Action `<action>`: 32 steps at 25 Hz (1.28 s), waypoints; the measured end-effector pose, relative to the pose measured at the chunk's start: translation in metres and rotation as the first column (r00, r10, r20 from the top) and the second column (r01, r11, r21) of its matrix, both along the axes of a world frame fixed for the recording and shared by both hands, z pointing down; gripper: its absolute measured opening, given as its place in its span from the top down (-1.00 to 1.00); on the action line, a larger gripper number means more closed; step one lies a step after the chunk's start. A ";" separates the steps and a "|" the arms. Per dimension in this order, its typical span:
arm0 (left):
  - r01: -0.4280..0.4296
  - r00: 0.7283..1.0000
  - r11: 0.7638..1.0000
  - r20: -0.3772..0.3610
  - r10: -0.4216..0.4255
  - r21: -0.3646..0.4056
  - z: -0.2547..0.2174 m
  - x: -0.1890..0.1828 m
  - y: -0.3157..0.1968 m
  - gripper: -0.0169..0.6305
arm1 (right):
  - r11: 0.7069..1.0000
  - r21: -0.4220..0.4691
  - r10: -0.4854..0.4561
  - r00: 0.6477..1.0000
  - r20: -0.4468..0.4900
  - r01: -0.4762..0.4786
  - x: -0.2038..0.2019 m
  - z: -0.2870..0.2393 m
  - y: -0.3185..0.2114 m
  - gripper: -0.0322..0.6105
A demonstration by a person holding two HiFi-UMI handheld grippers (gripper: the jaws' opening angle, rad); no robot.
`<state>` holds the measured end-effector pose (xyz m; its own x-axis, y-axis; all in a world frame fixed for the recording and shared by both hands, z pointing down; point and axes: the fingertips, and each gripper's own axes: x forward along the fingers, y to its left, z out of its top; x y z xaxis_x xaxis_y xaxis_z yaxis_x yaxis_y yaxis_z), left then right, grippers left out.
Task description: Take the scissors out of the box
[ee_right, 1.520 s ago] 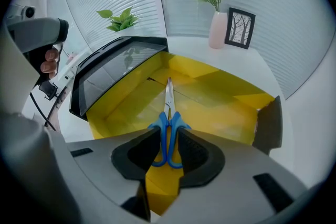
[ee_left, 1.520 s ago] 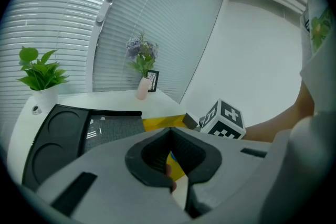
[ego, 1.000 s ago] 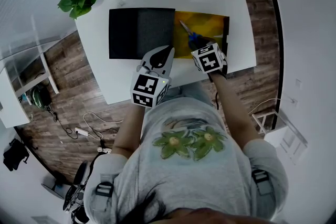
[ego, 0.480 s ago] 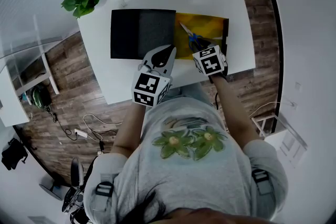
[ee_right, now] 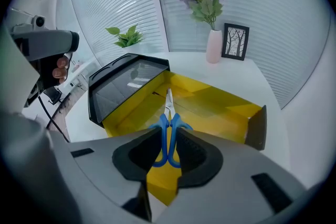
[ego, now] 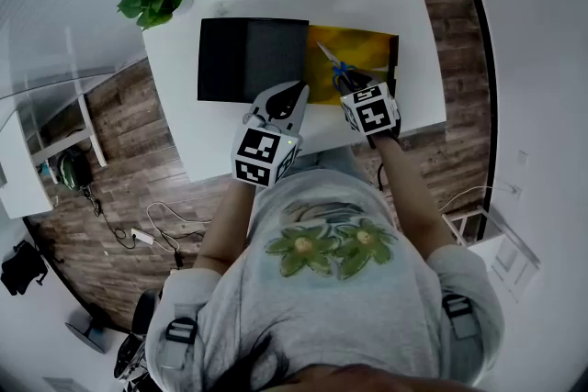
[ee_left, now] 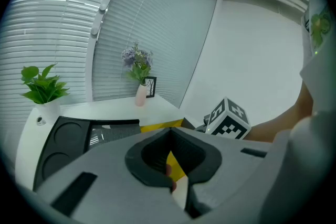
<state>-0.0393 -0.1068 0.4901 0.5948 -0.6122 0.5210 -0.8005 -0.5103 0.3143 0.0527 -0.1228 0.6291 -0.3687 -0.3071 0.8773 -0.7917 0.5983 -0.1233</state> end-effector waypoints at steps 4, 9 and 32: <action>0.012 1.000 1.000 0.006 -0.012 0.005 -0.004 -0.002 0.003 0.93 | 1.000 0.006 -0.002 1.000 0.007 0.002 0.002 -0.006 0.003 0.63; 0.025 1.000 1.000 0.008 -0.026 0.017 -0.009 -0.003 0.005 0.93 | 1.000 0.024 -0.001 1.000 0.023 0.001 0.005 -0.014 0.005 0.63; 0.069 0.998 0.997 0.009 -0.070 0.047 -0.024 -0.008 0.028 0.93 | 0.993 0.115 0.002 0.997 0.083 -0.011 0.007 -0.055 0.022 0.63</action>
<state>-0.0468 -0.0784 0.4664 0.5444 -0.6755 0.4974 -0.8378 -0.4671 0.2826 0.0599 -0.1012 0.5737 -0.4359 -0.4071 0.8027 -0.7856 0.6072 -0.1187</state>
